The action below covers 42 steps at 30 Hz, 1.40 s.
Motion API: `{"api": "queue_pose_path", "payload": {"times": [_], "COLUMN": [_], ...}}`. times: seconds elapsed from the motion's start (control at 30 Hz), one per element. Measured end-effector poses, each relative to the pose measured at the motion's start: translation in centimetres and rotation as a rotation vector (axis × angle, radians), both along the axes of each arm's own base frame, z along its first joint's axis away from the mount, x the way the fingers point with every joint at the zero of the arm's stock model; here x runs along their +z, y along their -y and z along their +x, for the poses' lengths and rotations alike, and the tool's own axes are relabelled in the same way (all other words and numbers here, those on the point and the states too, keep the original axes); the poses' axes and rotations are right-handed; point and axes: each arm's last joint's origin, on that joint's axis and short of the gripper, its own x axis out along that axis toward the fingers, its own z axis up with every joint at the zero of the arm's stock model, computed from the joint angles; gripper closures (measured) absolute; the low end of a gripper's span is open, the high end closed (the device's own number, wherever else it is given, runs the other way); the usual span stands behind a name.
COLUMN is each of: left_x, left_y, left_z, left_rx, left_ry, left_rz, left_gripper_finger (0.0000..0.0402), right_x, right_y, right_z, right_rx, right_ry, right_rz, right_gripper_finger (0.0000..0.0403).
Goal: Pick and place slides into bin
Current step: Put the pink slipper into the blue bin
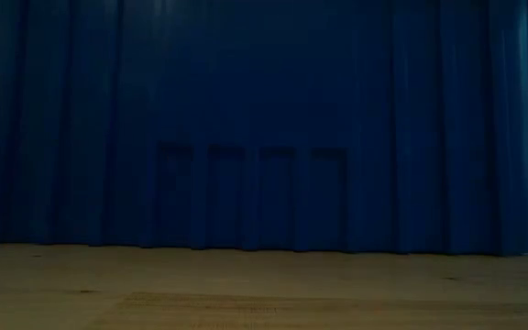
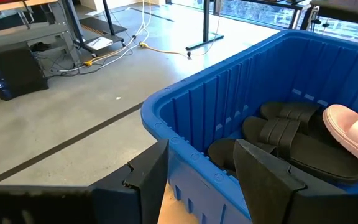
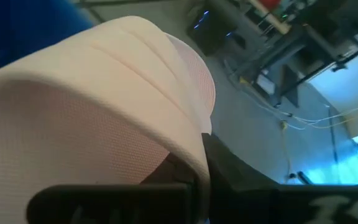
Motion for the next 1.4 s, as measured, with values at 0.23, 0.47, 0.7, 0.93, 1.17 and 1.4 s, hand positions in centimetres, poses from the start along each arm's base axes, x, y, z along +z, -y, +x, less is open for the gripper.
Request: {"api": "queue_pose_path", "payload": {"times": [0.23,0.47,0.7,0.93,1.17,1.4], "left_x": [-0.1,-0.3,-0.4,-0.6,-0.9,-0.8], "left_y": [0.0,0.1,0.1,0.2,0.3,0.3], "left_z": [0.0,-0.1,-0.1,-0.1,-0.2,-0.2], "left_rx": [-0.001,-0.018,-0.018,-0.02,-0.033,-0.034], "left_ry": [-0.006,-0.062,-0.067,-0.082,-0.128,-0.129], "left_rz": [-0.005,0.003,0.0,-0.017,-0.019,-0.018], "left_gripper_finger": [0.0225,0.0225,0.0225,0.0225,0.0225,0.0225], "right_x": [-6.2,-11.3,-14.4,-16.7,-18.6,-20.9], "right_y": [-2.3,-4.7,-4.8,-4.8,-4.6,-4.6], "right_z": [5.0,6.9,8.0,8.7,9.2,9.7], "right_rx": [0.001,-0.041,-0.084,-0.078,-0.081,-0.088], "right_ry": [-0.072,-0.175,-0.217,-0.285,-0.335,-0.399], "right_rz": [0.093,0.164,0.191,0.229,0.251,0.26], "right_gripper_finger": [0.0389,0.0389,0.0389,0.0389,0.0389,0.0389]}}
